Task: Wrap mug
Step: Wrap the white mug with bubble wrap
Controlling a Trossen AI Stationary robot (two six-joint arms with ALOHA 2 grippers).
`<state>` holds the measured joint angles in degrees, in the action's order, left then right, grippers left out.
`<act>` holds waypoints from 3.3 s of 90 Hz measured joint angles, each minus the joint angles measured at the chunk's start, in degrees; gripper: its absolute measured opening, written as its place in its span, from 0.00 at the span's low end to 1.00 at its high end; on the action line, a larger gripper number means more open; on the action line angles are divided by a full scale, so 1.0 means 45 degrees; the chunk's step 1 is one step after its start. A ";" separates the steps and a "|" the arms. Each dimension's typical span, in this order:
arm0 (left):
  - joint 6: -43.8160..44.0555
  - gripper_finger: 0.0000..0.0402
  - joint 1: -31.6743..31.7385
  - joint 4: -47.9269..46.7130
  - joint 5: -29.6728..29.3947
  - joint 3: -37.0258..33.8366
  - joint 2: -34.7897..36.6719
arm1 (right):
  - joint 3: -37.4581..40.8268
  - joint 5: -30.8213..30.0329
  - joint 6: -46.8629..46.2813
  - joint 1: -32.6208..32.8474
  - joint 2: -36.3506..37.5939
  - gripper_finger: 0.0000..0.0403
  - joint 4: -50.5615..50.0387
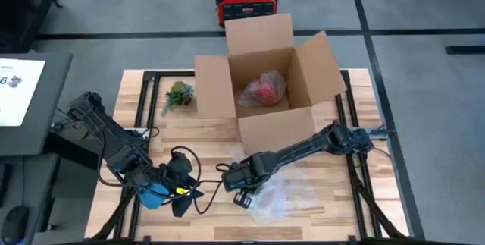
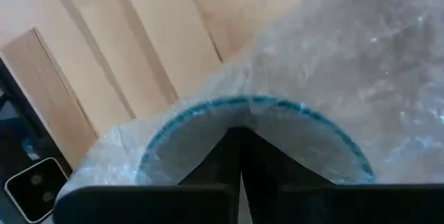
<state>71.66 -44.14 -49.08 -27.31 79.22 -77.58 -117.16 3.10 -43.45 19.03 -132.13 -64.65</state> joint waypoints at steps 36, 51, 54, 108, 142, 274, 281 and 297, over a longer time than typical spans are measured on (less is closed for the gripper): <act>0.0083 0.43 0.0000 0.0044 -0.0015 0.0005 0.0000 | -0.1166 0.0049 -0.0052 0.0000 0.0632 0.00 -0.1502; 0.0131 0.43 0.0000 0.0044 -0.0049 0.0005 0.0000 | -0.2320 0.0367 -0.0158 0.0014 0.0995 0.00 -0.2739; 0.0131 0.43 0.0000 0.0040 -0.0045 0.0004 0.0000 | -0.2495 0.0419 -0.0262 0.0015 0.0991 0.00 -0.2885; -0.0214 0.43 0.0005 -0.0024 -0.0005 0.0005 -0.0005 | -0.2693 -0.0666 0.0144 0.0165 -0.1339 0.00 -0.2957; -0.0087 0.43 0.0005 0.0062 -0.0010 0.0005 -0.0005 | -0.2580 -0.0386 0.0087 0.0185 -0.0545 0.00 -0.3547; -0.0155 0.43 0.0015 0.0029 -0.0024 0.0005 0.0000 | -0.2620 -0.0508 -0.0246 0.0155 0.0962 0.00 -0.3848; -0.0067 0.43 0.0018 0.0015 -0.0282 0.0005 0.0000 | -0.2624 -0.0333 -0.0397 0.0242 0.0983 0.00 -0.3852; -0.0248 0.43 0.0268 0.0008 -0.0490 0.0005 -0.0052 | -0.2639 -0.0637 -0.0366 0.0471 0.0539 0.00 -0.3793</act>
<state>70.54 -42.94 -49.04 -29.51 79.24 -77.82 -129.04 0.23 -45.10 21.15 -129.71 -81.72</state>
